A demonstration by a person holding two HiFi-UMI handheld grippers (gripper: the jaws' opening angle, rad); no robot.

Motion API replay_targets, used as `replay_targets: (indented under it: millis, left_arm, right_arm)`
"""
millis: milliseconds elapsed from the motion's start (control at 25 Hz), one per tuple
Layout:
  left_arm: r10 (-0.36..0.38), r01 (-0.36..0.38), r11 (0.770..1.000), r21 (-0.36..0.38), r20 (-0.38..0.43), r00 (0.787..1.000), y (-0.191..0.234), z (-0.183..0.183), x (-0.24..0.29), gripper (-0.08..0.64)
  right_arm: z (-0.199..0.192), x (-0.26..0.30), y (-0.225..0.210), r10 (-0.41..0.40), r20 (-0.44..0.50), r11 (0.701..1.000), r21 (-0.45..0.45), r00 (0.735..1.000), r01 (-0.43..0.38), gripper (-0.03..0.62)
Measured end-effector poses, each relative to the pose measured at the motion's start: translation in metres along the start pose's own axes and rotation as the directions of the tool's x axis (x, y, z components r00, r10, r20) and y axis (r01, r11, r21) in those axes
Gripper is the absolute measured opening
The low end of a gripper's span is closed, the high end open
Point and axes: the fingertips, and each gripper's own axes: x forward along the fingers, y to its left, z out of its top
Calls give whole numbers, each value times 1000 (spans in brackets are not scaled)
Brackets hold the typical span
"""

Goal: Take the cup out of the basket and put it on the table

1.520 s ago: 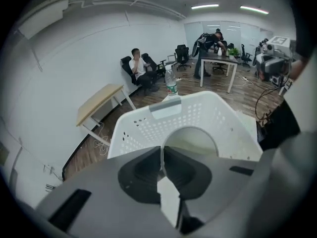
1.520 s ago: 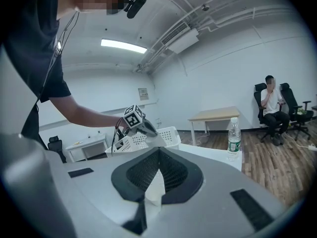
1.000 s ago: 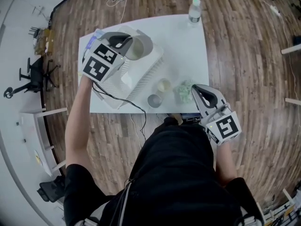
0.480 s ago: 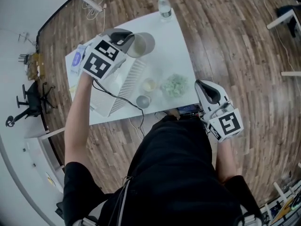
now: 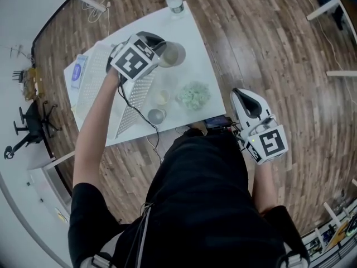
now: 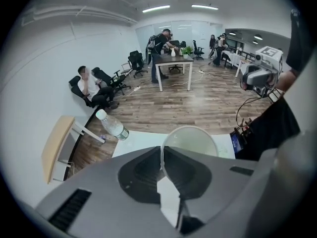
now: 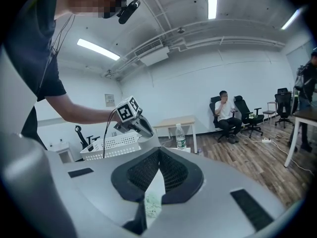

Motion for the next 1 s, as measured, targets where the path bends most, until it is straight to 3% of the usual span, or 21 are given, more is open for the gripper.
replay_targets:
  millis: [480, 600, 1000]
  left_arm:
    - [-101, 101, 995, -7, -125, 987, -38, -18, 85, 26]
    - [-92, 100, 994, 38, -173, 981, -47, -22, 102, 26]
    - [-124, 144, 987, 70, -231, 965, -56, -31, 135, 26]
  right_arm:
    - [-9, -7, -26, -24, -36, 999, 21, 999, 24, 23]
    - [-12, -9, -29, -31, -44, 999, 28, 999, 32, 25]
    - [-20, -6, -38, -46, -70, 998, 47, 996, 49, 25]
